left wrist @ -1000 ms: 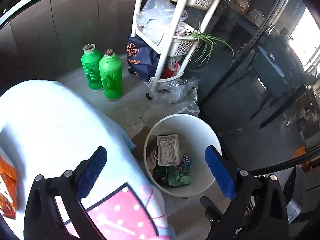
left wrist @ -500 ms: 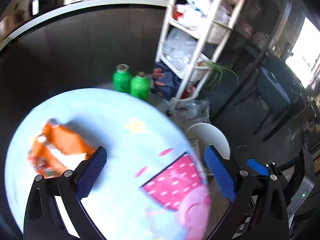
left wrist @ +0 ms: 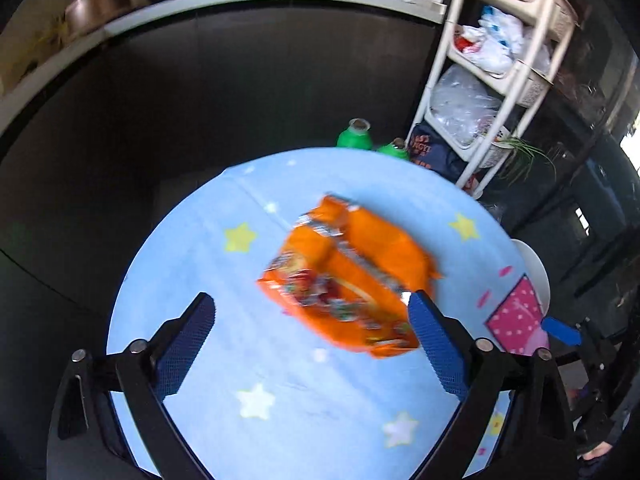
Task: Collect trash
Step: 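Move both open tools back over the table to the orange chip bag, then close the right tool on the orange chip bag's edge while the left tool grips it too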
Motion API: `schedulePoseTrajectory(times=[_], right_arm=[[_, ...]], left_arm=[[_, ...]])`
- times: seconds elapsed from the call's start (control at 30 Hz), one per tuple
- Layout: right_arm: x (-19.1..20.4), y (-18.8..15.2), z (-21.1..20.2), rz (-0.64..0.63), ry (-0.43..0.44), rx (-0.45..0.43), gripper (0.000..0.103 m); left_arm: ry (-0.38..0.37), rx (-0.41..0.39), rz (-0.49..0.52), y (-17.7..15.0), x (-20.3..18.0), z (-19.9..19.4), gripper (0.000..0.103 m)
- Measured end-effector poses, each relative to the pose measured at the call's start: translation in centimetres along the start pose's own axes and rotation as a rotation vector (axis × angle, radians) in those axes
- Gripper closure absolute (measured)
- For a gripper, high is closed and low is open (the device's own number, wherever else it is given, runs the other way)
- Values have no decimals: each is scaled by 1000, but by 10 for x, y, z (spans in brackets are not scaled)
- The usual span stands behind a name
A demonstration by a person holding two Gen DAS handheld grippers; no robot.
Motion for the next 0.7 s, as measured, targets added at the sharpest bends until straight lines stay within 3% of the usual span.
schedulePoseTrajectory(times=[0.2, 0.57, 0.7], right_arm=[[8, 12, 42, 73, 46, 30, 20], [-7, 31, 90, 179, 57, 30, 32], [-12, 32, 99, 220, 72, 24, 43]], left_arm=[[-88, 57, -15, 8, 24, 36, 25], [-121, 108, 20, 17, 7, 78, 24], [-121, 132, 23, 16, 4, 91, 23]])
Point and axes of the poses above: each gripper's, at about its wrist camera, not at the fingertips, and z roughly the way its jaws point, x to its left, y to its top, the point moved 1 cm from there along z, roughly the way its jaws point, and after that the axes turned 13 degrees about y, right-handed, at the moved point
